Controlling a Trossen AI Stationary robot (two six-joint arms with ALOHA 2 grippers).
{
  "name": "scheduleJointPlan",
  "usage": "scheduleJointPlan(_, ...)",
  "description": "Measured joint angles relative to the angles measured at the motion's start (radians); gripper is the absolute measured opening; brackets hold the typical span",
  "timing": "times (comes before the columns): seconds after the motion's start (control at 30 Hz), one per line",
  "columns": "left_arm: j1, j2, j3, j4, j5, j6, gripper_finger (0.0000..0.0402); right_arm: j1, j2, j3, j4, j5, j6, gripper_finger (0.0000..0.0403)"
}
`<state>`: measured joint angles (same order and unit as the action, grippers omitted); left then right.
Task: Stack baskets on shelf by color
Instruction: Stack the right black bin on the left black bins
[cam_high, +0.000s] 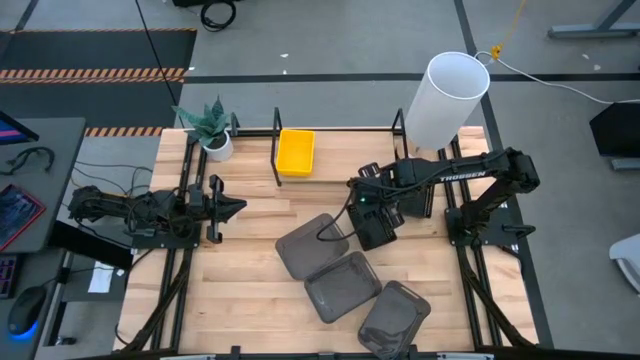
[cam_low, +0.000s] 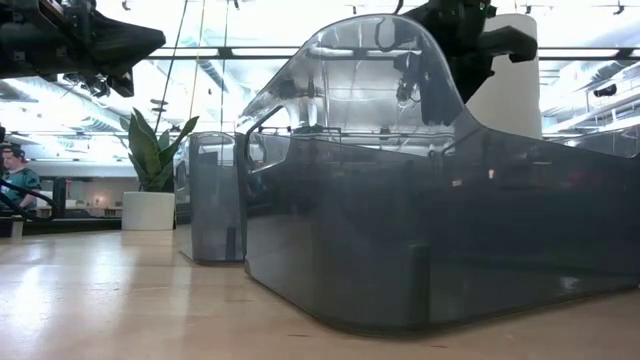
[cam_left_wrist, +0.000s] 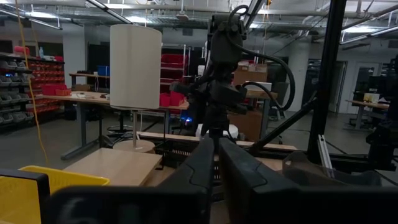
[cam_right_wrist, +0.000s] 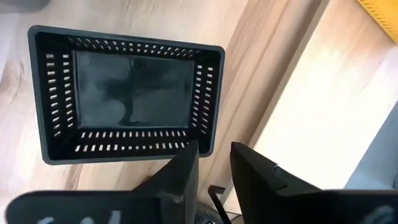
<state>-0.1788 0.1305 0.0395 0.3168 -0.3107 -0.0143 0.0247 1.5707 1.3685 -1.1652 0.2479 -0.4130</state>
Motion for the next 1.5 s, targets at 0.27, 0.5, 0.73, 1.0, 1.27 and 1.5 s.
scheduleJointPlan(0.27,0.0,0.0,0.0,0.0,0.0,0.0,0.0025,-0.023,-0.002,-0.037,-0.138,-0.058,0.205,0.0105)
scheduleJointPlan(0.5,0.0,0.0,0.0,0.0,0.0,0.0,0.0036,-0.018,-0.006,-0.185,-0.201,-0.161,0.413,0.0105)
scheduleJointPlan(0.73,0.0,0.0,0.0,0.0,0.0,0.0,0.0028,-0.012,-0.054,-0.313,-0.177,-0.166,0.52,0.012)
scheduleJointPlan(1.0,0.0,0.0,0.0,0.0,0.0,0.0,0.0026,-0.015,-0.175,-0.42,-0.104,-0.136,0.619,0.0166)
scheduleJointPlan(1.27,0.0,0.0,0.0,0.0,0.0,0.0,0.0036,-0.015,-0.2,-0.553,0.039,-0.076,0.649,0.0188)
scheduleJointPlan(1.5,0.0,0.0,0.0,0.0,0.0,0.0,0.0028,-0.015,-0.182,-0.608,0.08,-0.018,0.641,0.018)
